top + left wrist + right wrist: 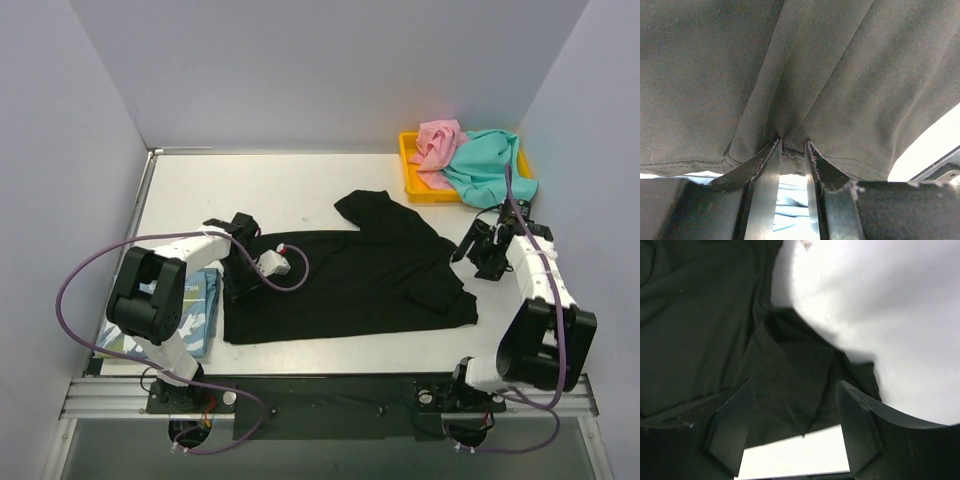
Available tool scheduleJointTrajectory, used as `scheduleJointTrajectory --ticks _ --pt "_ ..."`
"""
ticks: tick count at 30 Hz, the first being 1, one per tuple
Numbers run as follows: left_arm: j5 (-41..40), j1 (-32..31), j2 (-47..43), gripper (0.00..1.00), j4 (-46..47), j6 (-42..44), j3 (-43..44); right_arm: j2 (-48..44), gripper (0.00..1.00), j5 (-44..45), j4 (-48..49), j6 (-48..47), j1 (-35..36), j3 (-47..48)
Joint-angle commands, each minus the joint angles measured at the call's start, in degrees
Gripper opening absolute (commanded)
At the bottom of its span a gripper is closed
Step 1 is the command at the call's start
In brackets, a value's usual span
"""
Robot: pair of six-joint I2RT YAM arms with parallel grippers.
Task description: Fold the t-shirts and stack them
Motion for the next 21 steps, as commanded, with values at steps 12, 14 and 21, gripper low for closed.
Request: scheduleJointTrajectory --ticks 12,14,21 --pt "-6.5 -1.0 -1.1 0.36 9.8 -3.1 -6.5 30.0 0.56 -10.9 10.9 -8.5 2.5 15.7" --pt "-7.0 -1.0 -0.9 0.36 10.1 -3.4 -6.5 31.9 0.43 -10.7 9.5 -7.7 2.5 16.2" --pt "-7.2 -1.1 0.1 0.36 10.1 -3.8 -7.4 33.0 0.0 -10.2 9.6 -11.2 0.9 19.9"
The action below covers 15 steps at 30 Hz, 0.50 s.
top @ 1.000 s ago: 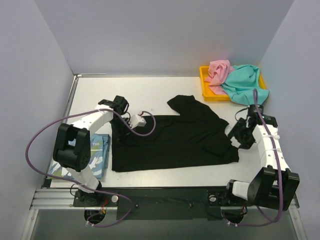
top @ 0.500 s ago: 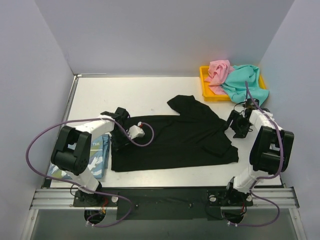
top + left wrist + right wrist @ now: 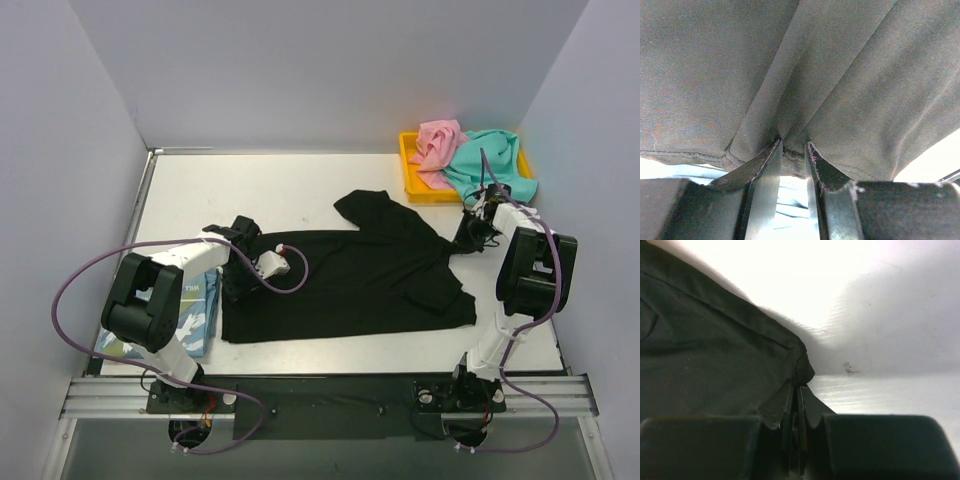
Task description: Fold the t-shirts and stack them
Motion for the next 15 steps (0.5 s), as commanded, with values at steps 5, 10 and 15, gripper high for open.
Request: scheduleJointTrajectory --ticks 5,10,15 --pt "-3.0 0.0 3.7 0.36 4.6 0.7 -3.3 3.0 0.0 -0.2 -0.4 -6.2 -0.7 12.0" --pt "-3.2 0.1 4.4 0.36 4.9 0.5 -4.5 4.2 0.0 1.1 -0.3 -12.7 2.5 15.1" --pt "-2.9 0.0 4.3 0.36 4.6 -0.1 -4.0 5.3 0.3 3.4 -1.2 -11.7 3.0 14.9"
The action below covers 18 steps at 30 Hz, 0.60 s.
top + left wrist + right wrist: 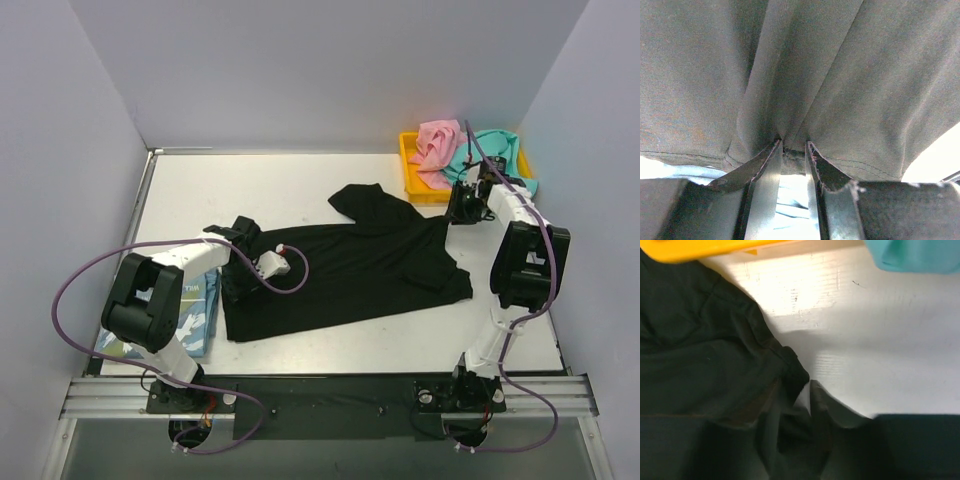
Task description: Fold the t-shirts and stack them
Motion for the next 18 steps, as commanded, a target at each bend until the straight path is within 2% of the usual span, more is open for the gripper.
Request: scheduleJointTrajectory --ticks 1,3,6,10,15,18 --pt "-2.5 0.4 4.3 0.36 3.9 0.3 -3.5 1.4 0.41 3.6 -1.7 -1.7 0.2 0.8" --pt "-2.5 0.4 4.2 0.38 3.5 0.4 -2.4 0.1 0.48 5.5 -2.9 0.0 0.0 0.9" --pt "-2.0 0.3 3.9 0.4 2.7 0.2 0.3 -5.2 0.52 11.2 -4.3 4.6 -0.9 -1.5" --pt "-1.2 0.4 2.8 0.41 1.6 -0.1 3.4 -14.2 0.57 19.7 -7.8 15.0 -2.8 -9.6" --pt "0.5 0.3 -0.5 0.42 -1.7 -1.5 7.3 -25.0 0.54 17.3 -8.2 25.1 -6.3 -26.4" --pt "1.4 -0.2 -3.9 0.43 -3.8 -0.9 8.7 -30.4 0.53 16.5 -7.1 28.3 -9.0 -32.4"
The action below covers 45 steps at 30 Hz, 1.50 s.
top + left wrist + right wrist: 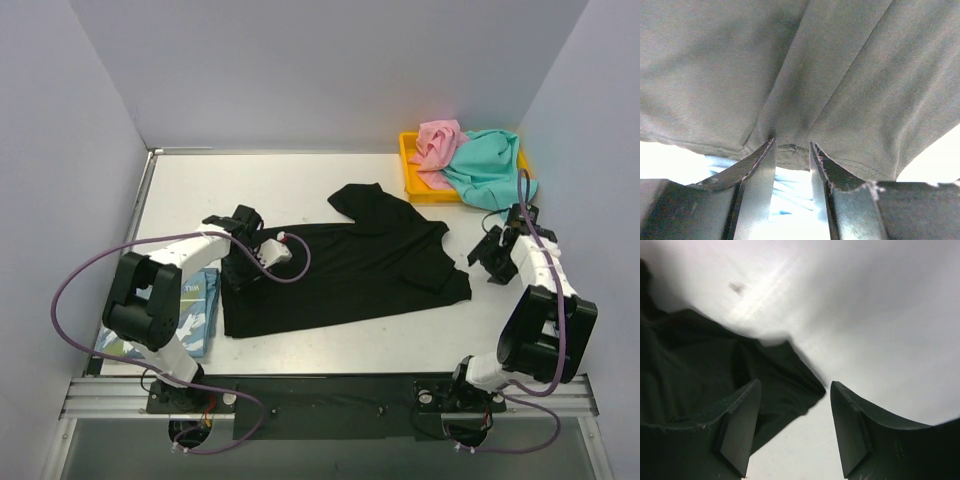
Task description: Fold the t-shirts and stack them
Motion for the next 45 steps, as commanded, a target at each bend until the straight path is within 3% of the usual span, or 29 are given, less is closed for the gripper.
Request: scheduleJointTrajectory --ticks 1,6,9,13,16,20,21,23,24,25,26,34,39,45 --pt "2.6 -0.7 -5.5 0.43 -3.4 0.4 4.6 -5.3 0.52 1.0 -2.1 8.8 -2.9 -8.7" --pt "7.0 -3.7 -10.9 0.42 -9.0 4.1 1.7 -6.1 0.47 -4.0 2.3 14.5 -5.9 -14.6" --pt "10.2 -5.5 -14.6 0.42 -9.5 8.3 -6.6 -3.8 0.45 -6.1 5.2 16.9 -6.4 -16.8" --pt "8.6 -6.9 -17.8 0.48 -4.6 9.8 -15.8 -1.5 0.4 -7.3 7.6 18.4 -6.4 -18.9" --pt "7.1 -8.0 -17.3 0.51 0.2 9.2 -18.5 -0.9 0.16 -6.4 6.6 17.7 -6.6 -19.2" --pt "3.3 -10.0 -15.2 0.51 6.7 6.6 -21.9 -3.1 0.0 -6.4 4.9 17.2 -8.5 -20.0" --pt "3.1 -10.2 -14.6 0.5 7.1 4.9 -21.6 -4.4 0.0 -6.5 4.1 17.4 -9.1 -20.2" --pt "2.8 -10.5 -13.1 0.39 8.3 4.2 -21.3 -6.2 0.0 -6.8 2.3 17.0 -9.8 -20.6" --pt "2.7 -10.8 -12.1 0.24 8.4 4.3 -20.9 -6.7 0.0 -7.3 1.4 16.8 -9.9 -20.6" --pt "2.7 -10.9 -11.7 0.17 8.1 4.4 -20.5 -7.9 0.0 -7.5 -0.4 16.2 -10.2 -20.6" --pt "3.0 -11.0 -11.3 0.0 7.3 5.1 -20.2 -8.6 0.0 -7.5 -1.7 15.9 -10.4 -20.5" --pt "3.2 -8.6 -14.5 0.0 -4.0 17.5 -17.6 -18.4 0.0 -7.0 -17.6 14.4 -12.0 -20.1" --pt "5.1 -8.0 -15.5 0.0 -8.2 20.7 -18.0 -18.9 0.0 -4.8 -19.0 16.0 -12.1 -21.5" --pt "-0.7 -2.9 -15.4 0.0 -6.6 27.9 -18.6 -17.0 0.0 -1.4 -19.0 16.0 -14.6 -20.4"
